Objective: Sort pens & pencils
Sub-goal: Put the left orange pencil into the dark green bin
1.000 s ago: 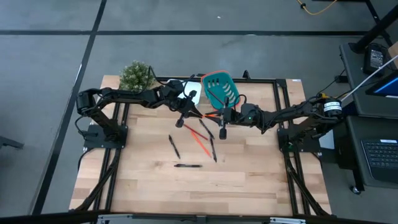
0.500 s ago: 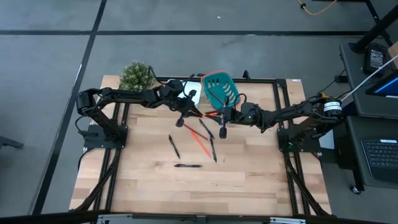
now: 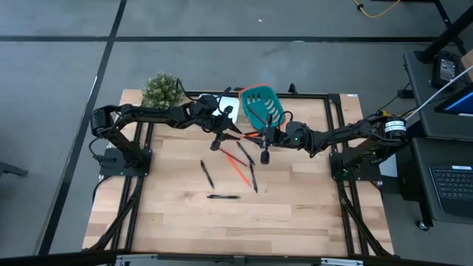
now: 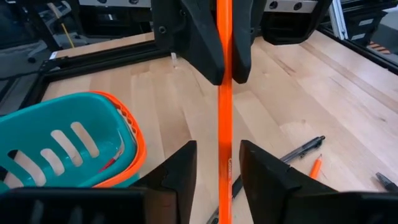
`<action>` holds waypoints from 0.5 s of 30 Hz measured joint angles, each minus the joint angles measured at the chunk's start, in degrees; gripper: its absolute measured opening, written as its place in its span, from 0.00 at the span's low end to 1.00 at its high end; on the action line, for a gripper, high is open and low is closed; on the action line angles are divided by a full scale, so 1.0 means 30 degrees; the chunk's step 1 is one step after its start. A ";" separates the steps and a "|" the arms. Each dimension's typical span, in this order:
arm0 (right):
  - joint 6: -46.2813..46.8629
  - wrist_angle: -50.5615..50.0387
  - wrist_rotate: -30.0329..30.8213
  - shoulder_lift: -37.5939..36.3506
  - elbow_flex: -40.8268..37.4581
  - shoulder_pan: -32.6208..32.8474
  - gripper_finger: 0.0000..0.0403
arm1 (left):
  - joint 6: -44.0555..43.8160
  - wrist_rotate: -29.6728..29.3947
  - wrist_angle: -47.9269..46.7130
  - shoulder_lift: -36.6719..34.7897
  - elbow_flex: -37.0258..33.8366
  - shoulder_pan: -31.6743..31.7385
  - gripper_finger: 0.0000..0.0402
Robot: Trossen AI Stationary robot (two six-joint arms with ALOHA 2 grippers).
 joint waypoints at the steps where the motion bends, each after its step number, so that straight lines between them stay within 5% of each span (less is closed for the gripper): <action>1: -0.0002 -0.0011 0.0000 0.0000 0.0000 0.0000 0.06 | 0.0000 0.0000 -0.0040 0.0000 0.0000 0.0033 0.29; 15: -0.0068 -0.0140 0.0007 0.0000 0.0000 -0.0010 0.06 | 0.1028 -0.0051 -0.4477 -0.2002 0.0000 0.0378 0.29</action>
